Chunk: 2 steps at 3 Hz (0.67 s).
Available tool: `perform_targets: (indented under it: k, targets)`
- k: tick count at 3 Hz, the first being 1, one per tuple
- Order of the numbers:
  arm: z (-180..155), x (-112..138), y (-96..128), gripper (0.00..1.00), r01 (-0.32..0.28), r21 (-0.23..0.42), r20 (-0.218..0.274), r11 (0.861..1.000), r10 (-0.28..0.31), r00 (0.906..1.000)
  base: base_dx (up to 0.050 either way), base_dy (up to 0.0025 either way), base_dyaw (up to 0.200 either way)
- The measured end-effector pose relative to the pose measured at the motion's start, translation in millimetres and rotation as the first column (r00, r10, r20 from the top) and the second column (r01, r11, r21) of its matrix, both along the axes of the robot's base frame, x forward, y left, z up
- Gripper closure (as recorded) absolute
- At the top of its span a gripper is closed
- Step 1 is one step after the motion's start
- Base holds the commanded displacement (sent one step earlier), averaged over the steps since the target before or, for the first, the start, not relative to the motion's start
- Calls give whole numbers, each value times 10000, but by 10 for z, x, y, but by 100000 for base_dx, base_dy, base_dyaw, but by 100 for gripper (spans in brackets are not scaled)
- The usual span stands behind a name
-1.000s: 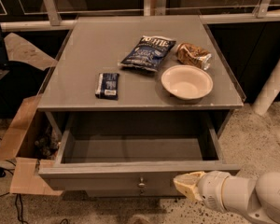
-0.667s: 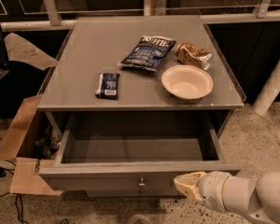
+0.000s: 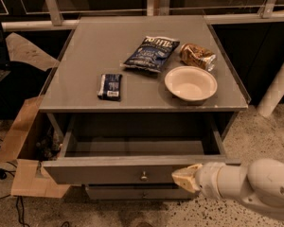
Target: Close top drawer
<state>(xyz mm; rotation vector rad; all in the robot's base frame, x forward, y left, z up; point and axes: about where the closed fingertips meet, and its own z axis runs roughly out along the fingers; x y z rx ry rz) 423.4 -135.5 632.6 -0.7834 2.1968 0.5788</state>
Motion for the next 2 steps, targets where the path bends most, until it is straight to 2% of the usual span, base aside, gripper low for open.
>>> perform_targets:
  k: [1,2]
  targets:
    - [-7,58,11,100,-67,-54,10,10000,67,10000,0,0,0]
    - [-16,338,55,100,-196,-234,139,9995,200,9997,0,0,0]
